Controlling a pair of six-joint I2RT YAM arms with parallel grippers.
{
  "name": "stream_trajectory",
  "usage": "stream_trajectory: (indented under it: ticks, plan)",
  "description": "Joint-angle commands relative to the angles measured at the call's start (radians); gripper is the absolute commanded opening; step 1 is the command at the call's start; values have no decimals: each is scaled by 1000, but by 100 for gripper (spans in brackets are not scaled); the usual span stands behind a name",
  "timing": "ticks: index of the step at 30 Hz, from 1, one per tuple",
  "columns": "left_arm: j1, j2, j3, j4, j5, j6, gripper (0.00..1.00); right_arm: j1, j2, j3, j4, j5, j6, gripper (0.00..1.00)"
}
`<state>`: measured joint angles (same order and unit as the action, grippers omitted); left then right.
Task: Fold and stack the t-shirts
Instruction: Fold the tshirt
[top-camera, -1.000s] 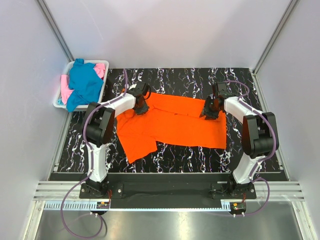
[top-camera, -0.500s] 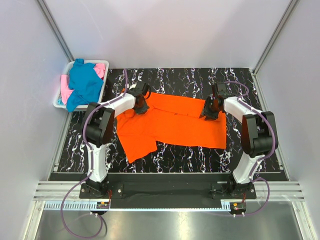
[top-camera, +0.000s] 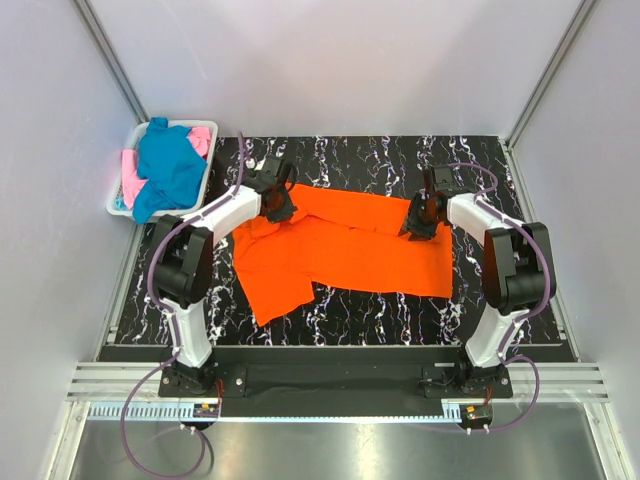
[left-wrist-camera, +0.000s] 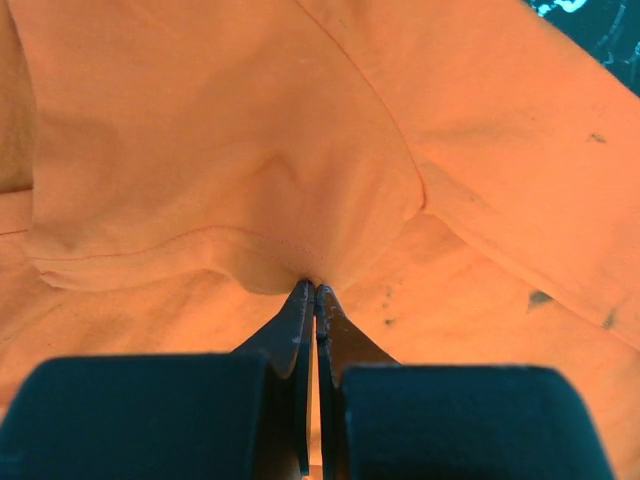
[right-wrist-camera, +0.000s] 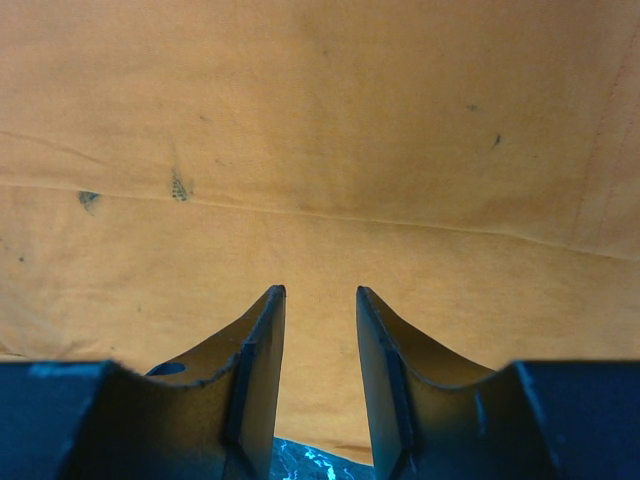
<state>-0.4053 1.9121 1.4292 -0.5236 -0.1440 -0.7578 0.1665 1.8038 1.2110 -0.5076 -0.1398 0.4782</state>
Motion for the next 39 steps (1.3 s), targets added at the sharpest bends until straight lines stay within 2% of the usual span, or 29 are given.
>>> stream_trajectory:
  ticks: [1, 9, 16, 22, 28, 31, 39]
  plan:
    - [3, -44, -27, 14, 44, 28, 0, 10, 11, 9, 24, 16, 14, 41]
    - [-18, -68, -131, 13, 58, 6, 12, 14, 22, 22, 24, 14, 20, 41]
    - [-29, -111, -188, 42, 20, 37, 18, 33, 37, 35, 24, 12, 23, 41]
    - [-30, -160, -196, 45, -34, 32, 19, 47, 42, 38, 26, 14, 23, 41]
    - [-29, -162, -165, 36, -118, 38, 20, 51, 49, 42, 26, 11, 26, 41]
    - [-27, -125, -119, -38, -196, 0, 20, 54, 60, 48, 27, 9, 28, 41]
    - [32, -15, -30, -55, -169, -32, 20, 57, 117, 78, 29, -11, 25, 41]
